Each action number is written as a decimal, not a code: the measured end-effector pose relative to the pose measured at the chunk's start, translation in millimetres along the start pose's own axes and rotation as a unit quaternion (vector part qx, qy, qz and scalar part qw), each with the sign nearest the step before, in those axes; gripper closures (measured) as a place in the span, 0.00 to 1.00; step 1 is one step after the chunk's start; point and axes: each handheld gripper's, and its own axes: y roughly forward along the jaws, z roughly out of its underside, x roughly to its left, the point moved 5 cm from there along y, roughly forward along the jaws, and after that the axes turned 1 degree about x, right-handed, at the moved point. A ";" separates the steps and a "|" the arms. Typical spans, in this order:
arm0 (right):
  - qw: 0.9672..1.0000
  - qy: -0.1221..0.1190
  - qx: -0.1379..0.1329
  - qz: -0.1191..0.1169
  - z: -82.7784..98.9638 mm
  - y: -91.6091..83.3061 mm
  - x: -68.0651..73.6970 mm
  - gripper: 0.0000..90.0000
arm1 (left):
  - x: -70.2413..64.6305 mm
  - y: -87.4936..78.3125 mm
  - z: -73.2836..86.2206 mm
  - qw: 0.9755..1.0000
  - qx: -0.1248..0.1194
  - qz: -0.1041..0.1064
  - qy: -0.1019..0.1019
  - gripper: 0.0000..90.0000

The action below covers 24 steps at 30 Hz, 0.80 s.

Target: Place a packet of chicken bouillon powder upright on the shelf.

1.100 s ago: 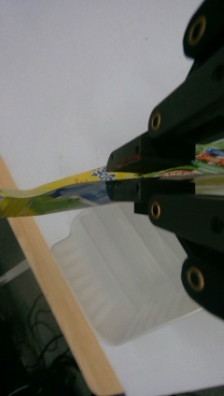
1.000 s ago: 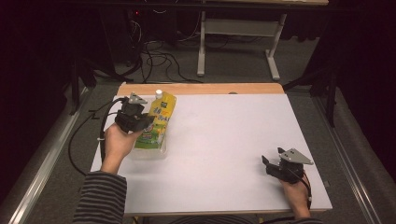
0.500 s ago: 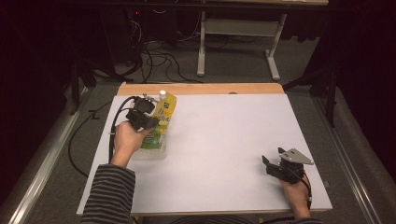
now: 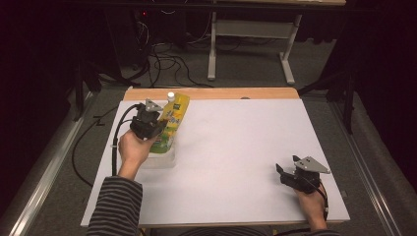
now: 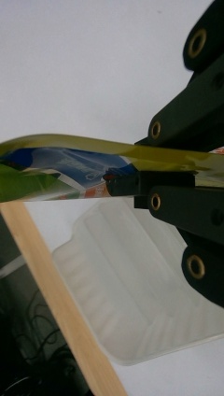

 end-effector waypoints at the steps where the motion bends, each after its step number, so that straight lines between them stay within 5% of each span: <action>1: 1.000 0.000 0.000 0.000 0.0 0.0 -0.1 0.32 | -0.9 0.6 2.2 1.000 -0.008 -0.002 0.004 0.99; 7: 1.000 0.000 0.002 0.000 0.0 0.3 0.3 0.32 | -1.2 -1.4 16.2 1.000 -0.008 0.008 0.015 0.98; 12: 1.000 0.000 0.003 0.000 0.0 0.6 0.7 0.32 | -1.3 -6.4 17.6 0.999 0.030 0.019 0.016 0.96; 19: 1.000 -0.001 0.003 0.001 0.0 0.5 0.8 0.32 | 6.4 -13.6 23.2 0.996 0.089 0.029 -0.011 0.94; 24: 1.000 -0.004 0.001 0.001 -0.2 0.4 0.8 0.32 | 3.7 -15.5 24.9 0.995 0.094 0.019 0.005 0.98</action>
